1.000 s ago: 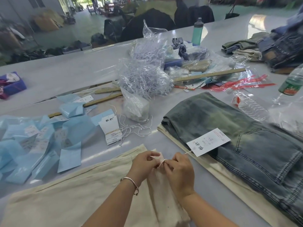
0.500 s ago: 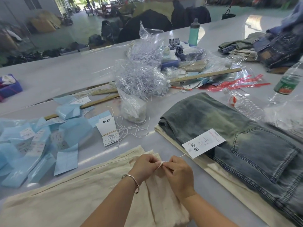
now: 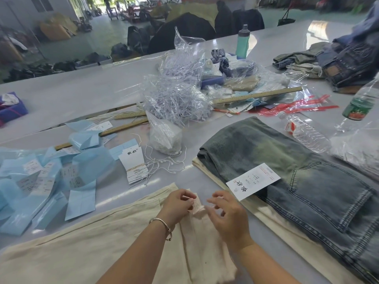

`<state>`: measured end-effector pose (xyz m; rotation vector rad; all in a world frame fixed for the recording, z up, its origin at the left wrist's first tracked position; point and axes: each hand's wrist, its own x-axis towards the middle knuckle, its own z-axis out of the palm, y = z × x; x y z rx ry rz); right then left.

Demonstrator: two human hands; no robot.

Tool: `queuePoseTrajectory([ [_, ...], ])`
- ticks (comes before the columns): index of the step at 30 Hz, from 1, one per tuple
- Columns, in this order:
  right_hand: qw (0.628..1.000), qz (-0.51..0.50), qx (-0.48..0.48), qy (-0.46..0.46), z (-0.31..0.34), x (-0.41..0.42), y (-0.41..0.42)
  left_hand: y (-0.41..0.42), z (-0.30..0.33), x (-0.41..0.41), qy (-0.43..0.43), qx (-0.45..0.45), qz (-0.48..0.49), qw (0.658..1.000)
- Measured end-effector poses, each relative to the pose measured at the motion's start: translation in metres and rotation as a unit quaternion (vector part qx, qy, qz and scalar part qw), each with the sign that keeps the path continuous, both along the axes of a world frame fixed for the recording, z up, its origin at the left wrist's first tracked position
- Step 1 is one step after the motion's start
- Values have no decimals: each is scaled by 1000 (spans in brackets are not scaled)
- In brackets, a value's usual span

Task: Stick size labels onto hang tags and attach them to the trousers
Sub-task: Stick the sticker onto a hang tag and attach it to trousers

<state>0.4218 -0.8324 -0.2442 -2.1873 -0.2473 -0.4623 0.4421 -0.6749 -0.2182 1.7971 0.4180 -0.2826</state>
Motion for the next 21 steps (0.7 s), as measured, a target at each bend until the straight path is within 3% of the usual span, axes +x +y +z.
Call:
queuePoseTrajectory([
  [5,993,-118,-7,-30,1,10,-40,3,4,6,-83,-110,101,985],
  [8,996,-71,-46,14,2,16,-48,2,6,10,-101,-175,110,973],
  [13,976,111,-145,123,-7,25,-36,-14,6,6,-94,-65,52,992],
  [16,966,112,-178,147,-15,27,-29,-19,3,1,-98,-29,59,993],
  [21,966,97,-189,145,-17,30,-23,-19,0,-3,-90,-53,55,993],
])
